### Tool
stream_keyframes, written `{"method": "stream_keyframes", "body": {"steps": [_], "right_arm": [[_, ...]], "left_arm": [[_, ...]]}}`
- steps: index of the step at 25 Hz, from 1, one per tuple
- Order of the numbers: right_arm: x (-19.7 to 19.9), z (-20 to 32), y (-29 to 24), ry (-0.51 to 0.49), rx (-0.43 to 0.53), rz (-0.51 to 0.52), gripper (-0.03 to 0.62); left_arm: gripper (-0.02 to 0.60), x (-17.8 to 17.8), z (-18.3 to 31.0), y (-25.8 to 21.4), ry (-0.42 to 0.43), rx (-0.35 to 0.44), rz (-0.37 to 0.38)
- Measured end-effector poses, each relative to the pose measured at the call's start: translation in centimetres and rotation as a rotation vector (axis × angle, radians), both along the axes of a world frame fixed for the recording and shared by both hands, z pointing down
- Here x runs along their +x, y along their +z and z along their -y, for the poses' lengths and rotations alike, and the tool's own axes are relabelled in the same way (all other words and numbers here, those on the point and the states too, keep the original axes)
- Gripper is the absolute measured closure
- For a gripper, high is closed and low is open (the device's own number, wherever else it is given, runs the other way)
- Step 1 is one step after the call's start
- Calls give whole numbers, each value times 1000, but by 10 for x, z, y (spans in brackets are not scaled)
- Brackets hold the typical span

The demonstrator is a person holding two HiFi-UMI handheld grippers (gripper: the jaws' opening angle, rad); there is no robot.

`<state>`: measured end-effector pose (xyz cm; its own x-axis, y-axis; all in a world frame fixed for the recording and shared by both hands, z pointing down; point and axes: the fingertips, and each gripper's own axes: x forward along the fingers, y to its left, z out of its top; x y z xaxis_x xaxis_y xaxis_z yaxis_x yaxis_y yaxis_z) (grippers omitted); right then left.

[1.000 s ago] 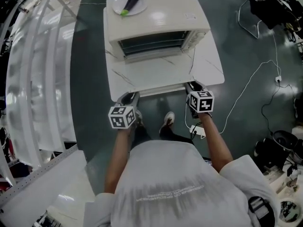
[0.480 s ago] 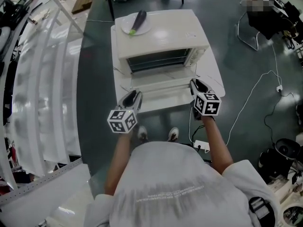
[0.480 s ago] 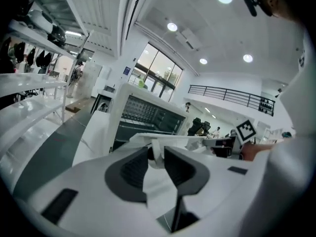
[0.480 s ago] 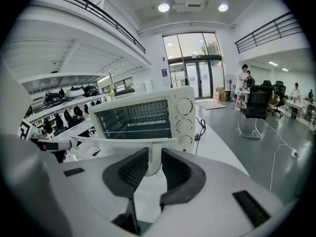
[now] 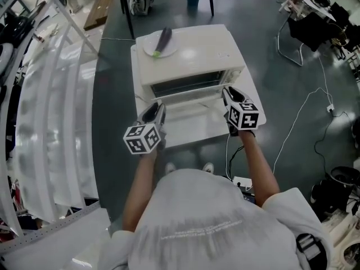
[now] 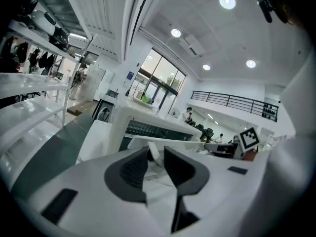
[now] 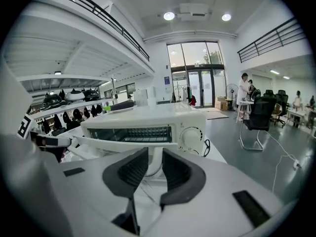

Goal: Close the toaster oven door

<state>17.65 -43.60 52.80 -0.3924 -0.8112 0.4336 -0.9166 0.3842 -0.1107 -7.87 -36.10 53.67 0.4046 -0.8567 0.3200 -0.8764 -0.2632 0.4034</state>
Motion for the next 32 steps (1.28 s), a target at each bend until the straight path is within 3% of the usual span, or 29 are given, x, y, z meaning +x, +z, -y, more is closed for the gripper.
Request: {"method": "stream_keyframes", "body": {"steps": [8,19,27,32], "right_arm": [[-12,37,-16,3,71,-17,496],[-16,55,-20,-17,49,-22,496],[-11,46,-28,-125,70,-168,484],[20,26,-50,-88,87,-200,484]], "left_arm": [[483,-11,37,-16,-26,48,55],[483,-15,53,-21,-37,66,48],[482,-25,44,-24,22,38,193],[482,-60,31,-43,-24,63,273]]}}
